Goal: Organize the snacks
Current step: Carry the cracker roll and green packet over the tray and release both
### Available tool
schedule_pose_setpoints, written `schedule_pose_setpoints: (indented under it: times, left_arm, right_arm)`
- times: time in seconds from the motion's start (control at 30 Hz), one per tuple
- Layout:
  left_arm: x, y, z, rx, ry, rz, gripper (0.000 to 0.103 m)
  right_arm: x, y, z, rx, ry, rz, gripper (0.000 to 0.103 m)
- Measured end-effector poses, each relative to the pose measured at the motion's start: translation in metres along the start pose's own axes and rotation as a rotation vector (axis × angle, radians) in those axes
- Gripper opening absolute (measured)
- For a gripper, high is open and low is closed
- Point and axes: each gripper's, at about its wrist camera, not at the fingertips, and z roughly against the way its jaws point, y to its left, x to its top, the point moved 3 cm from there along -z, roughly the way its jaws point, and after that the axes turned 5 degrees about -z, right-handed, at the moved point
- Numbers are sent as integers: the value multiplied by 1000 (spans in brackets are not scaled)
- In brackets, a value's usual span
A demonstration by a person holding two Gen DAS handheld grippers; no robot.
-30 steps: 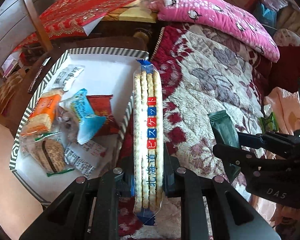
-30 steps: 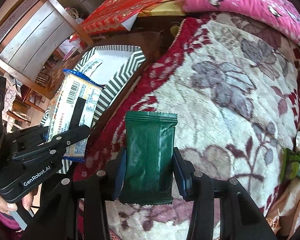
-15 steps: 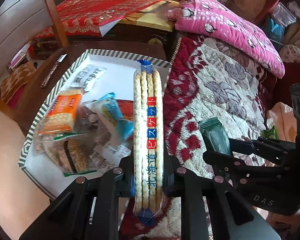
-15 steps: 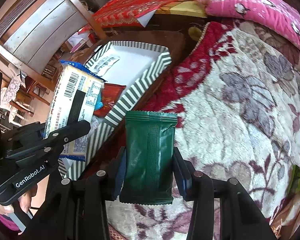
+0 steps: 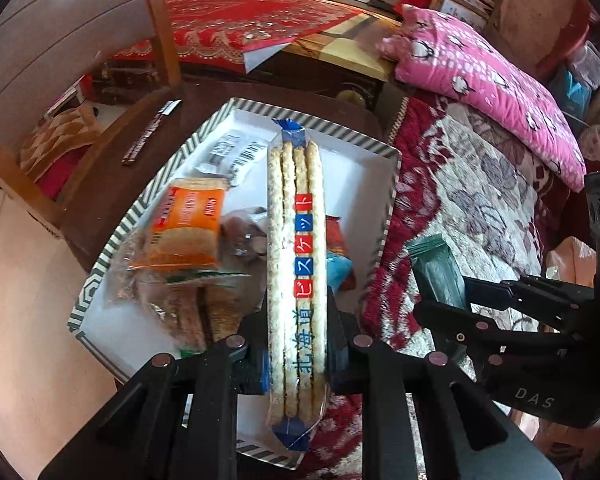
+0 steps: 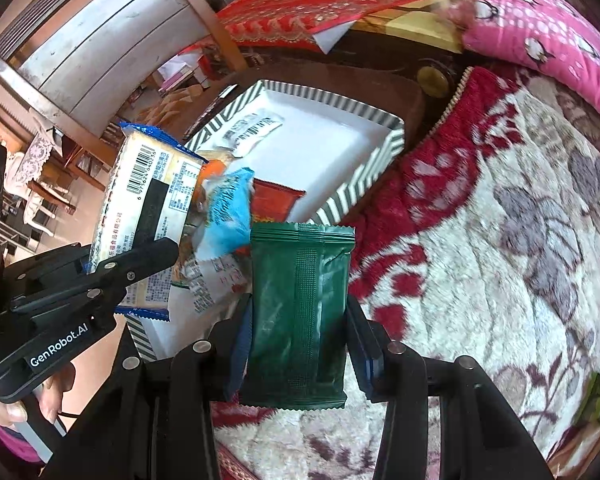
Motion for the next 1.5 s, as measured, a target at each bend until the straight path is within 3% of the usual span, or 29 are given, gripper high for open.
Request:
schedule_pose_setpoints:
  times: [0.53,0.77,1.1,1.2,1.27,1.4,1.5]
  left_arm:
    - [-4,48,-12,0,36,92,18]
    - [-5,56,-19,2,48,106,18]
    - [-2,60,-26,11,56,117,19]
    - [-2,59,-27,15,61,120,19]
    - [-2,59,-26,24,56,124,23]
    - [-2,60,-21,44,39,131,50]
    - [-2,58,-16,63,23,122,59]
  right_arm:
    - [36,42,-35,-1,41,66,47]
    - [49,51,-65,-27,76,74,47]
    - [68,53,-89,-14,52,24,46]
    - [67,48,-84,13,50,-9,56]
    - [65,45,-79,5,50,-19,62]
    - [62,39,-66,21,29,-48,64]
    - [60,35,-56,18,23,-50,65]
